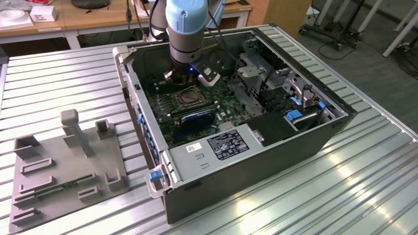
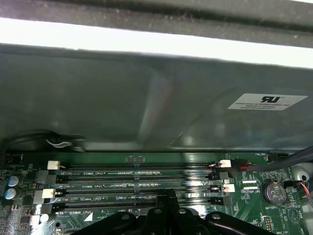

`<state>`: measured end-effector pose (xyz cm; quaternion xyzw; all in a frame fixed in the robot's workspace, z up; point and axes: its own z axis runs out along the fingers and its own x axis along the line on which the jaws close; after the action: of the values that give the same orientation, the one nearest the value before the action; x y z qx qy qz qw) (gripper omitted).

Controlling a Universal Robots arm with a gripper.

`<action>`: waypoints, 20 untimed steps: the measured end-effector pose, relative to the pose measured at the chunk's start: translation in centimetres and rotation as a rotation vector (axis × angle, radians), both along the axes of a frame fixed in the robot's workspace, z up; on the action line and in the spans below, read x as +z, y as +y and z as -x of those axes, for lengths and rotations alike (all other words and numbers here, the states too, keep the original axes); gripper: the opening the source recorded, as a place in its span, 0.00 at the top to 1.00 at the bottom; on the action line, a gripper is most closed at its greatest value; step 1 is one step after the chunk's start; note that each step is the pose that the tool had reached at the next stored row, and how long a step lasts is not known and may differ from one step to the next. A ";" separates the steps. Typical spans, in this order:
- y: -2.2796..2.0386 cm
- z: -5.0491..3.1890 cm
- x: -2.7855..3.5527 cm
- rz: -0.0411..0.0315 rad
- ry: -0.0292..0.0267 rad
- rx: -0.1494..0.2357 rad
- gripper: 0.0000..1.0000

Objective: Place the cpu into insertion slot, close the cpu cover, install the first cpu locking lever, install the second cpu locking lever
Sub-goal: 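Install the first cpu locking lever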

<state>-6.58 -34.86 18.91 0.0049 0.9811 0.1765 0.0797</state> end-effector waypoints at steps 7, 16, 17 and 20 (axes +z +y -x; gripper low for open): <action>0.00 -0.03 -0.18 0.0001 0.0000 0.000 0.89; 0.00 -0.03 -0.19 0.0000 -0.0001 0.000 0.89; 0.00 -0.03 -0.19 0.0000 -0.0001 0.000 0.89; 0.00 -0.03 0.06 0.0000 -0.0002 0.000 0.89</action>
<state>-6.55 -34.86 18.97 0.0049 0.9810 0.1765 0.0798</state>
